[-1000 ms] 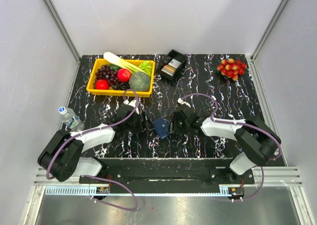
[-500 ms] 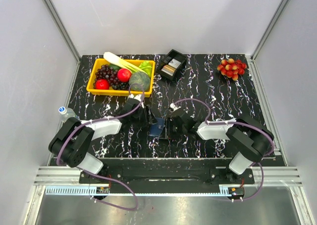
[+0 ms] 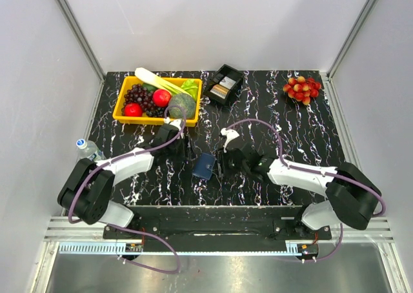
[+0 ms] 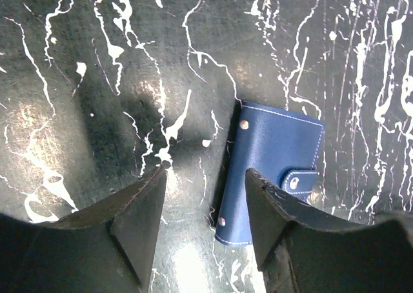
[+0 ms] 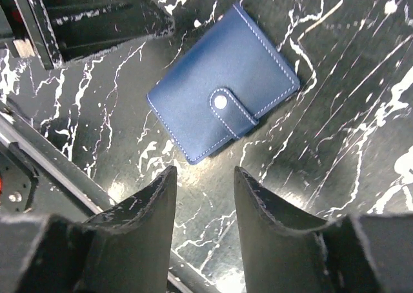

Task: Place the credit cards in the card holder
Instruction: Open the card holder at the center of the board.

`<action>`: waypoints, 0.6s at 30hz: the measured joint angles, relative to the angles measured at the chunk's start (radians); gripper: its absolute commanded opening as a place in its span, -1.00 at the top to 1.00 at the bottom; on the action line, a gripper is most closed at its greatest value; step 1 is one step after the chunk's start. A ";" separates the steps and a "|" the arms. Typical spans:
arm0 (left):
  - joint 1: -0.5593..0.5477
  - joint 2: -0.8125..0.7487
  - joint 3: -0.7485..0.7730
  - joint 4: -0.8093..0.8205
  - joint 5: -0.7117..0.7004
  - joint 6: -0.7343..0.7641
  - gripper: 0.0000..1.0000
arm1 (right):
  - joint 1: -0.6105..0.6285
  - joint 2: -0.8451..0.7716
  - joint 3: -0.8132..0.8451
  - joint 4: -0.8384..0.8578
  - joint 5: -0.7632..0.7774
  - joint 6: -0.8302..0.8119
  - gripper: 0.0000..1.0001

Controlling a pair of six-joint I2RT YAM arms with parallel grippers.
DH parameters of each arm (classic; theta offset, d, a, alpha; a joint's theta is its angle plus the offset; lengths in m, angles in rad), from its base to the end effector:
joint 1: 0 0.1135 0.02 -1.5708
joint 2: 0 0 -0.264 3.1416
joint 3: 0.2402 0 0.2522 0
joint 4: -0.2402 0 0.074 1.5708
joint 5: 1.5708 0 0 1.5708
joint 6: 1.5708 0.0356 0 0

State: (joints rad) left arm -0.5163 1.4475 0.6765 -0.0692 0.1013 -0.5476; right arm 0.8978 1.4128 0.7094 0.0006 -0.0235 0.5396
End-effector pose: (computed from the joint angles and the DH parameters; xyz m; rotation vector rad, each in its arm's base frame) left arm 0.2400 -0.1404 0.1663 0.0093 2.4972 -0.5934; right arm 0.1787 0.2255 0.1907 -0.4398 2.3563 0.7526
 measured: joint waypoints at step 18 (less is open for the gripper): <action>-0.023 -0.036 -0.033 -0.008 0.121 0.080 -0.14 | -0.004 0.199 0.157 -0.075 0.003 -0.495 -0.08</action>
State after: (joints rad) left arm -0.5396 1.4117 0.6434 -0.0772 0.2226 -0.4671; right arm 0.8936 1.6115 0.8661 -0.0746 -0.0204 0.0444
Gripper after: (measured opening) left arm 0.588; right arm 0.527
